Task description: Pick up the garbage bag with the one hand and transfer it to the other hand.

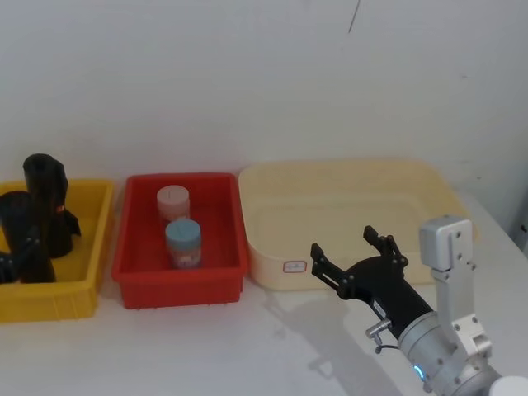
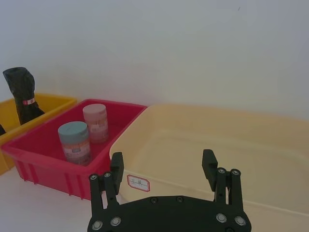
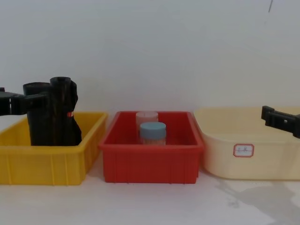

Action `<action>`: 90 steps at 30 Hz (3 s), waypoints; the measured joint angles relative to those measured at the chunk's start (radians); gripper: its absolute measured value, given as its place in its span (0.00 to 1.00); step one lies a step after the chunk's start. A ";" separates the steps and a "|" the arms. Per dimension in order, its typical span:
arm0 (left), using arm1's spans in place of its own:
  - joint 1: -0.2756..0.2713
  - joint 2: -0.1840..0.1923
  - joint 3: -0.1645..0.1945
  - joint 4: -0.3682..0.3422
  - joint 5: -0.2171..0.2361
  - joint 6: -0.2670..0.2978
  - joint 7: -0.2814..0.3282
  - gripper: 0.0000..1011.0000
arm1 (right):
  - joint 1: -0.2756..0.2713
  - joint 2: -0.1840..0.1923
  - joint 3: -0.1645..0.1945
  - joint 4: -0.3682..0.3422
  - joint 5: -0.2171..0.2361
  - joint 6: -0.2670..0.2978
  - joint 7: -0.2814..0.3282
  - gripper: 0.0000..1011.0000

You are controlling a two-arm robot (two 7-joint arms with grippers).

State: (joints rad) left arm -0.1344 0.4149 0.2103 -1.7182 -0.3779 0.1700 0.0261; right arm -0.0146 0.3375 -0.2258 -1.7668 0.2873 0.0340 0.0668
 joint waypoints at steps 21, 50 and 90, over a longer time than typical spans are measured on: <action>-0.161 -0.039 0.042 0.176 0.039 0.011 -0.058 0.99 | 0.000 0.000 0.000 0.000 0.000 0.000 0.000 0.99; -0.218 -0.057 0.060 0.245 0.050 0.002 -0.099 0.52 | 0.000 0.000 0.000 0.000 0.000 0.000 0.000 0.99; -0.465 -0.130 0.100 0.135 -0.042 0.092 -0.269 0.52 | 0.000 0.000 0.000 0.000 0.000 0.000 0.000 0.99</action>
State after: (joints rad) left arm -0.5999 0.2849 0.3098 -1.5828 -0.4201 0.2620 -0.2431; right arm -0.0147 0.3375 -0.2258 -1.7667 0.2874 0.0340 0.0668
